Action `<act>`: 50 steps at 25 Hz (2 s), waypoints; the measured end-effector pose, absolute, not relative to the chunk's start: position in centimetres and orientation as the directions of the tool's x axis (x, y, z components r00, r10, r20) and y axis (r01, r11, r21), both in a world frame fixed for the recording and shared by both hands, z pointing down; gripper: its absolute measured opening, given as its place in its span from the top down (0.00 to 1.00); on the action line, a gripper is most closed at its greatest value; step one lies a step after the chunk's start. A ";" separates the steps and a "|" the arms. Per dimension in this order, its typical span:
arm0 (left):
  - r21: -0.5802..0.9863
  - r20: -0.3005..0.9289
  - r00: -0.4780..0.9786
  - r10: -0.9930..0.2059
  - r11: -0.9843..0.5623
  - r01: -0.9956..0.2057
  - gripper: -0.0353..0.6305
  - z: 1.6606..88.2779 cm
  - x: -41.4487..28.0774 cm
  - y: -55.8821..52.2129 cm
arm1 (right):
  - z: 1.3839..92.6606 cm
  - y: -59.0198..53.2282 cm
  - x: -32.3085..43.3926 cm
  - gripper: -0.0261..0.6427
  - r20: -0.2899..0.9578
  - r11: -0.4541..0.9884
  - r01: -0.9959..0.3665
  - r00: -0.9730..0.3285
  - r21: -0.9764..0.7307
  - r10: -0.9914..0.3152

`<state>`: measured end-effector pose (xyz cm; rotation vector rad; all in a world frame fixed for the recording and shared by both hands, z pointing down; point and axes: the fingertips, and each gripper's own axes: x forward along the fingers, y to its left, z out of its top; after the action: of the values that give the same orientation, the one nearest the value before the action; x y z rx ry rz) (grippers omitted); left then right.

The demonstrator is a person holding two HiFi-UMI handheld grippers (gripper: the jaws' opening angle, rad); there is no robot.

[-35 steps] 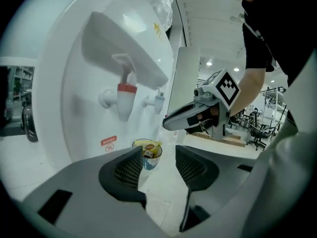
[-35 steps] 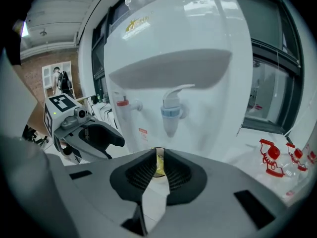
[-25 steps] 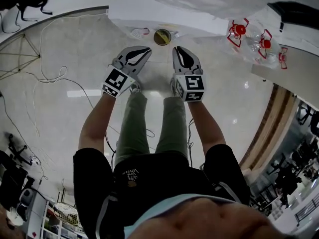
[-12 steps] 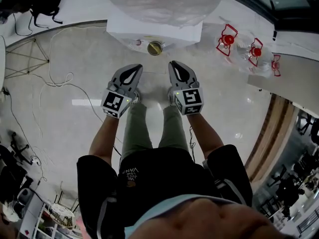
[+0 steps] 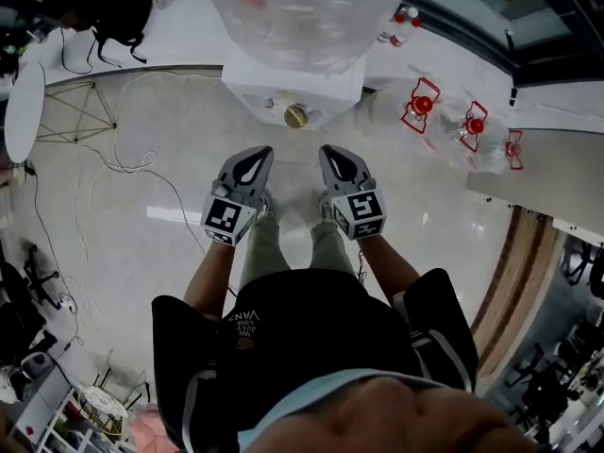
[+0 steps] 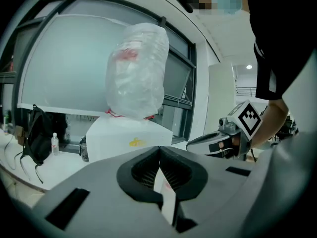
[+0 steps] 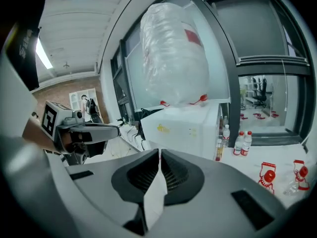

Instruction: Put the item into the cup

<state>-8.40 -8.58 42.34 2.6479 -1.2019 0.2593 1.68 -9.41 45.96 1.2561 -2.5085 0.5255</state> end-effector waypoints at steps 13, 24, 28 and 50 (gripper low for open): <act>0.070 0.192 0.584 -0.788 -0.583 -0.810 0.92 34.0 -7.1 -5.6 | 36.9 -7.9 4.0 0.89 0.312 0.590 -0.787 -0.615 -0.182 -0.724; 0.027 0.149 0.560 -0.815 -0.563 -0.826 0.92 29.6 -6.0 -3.1 | 33.2 -6.4 7.0 0.89 0.272 0.579 -0.796 -0.605 -0.178 -0.748; 0.020 0.135 0.540 -0.831 -0.543 -0.840 0.92 28.7 -6.0 -2.8 | 32.6 -6.2 7.8 0.89 0.306 0.577 -0.802 -0.594 -0.155 -0.744; 0.017 0.109 0.442 -0.890 -0.443 -0.896 0.92 27.7 -5.6 -1.1 | 32.7 -5.1 9.3 0.90 0.324 0.637 -0.757 -0.645 -0.146 -0.692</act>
<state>-5.61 -1.09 27.72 2.6059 -1.6176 0.1291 9.30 -5.15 32.70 1.1805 -2.6208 0.3956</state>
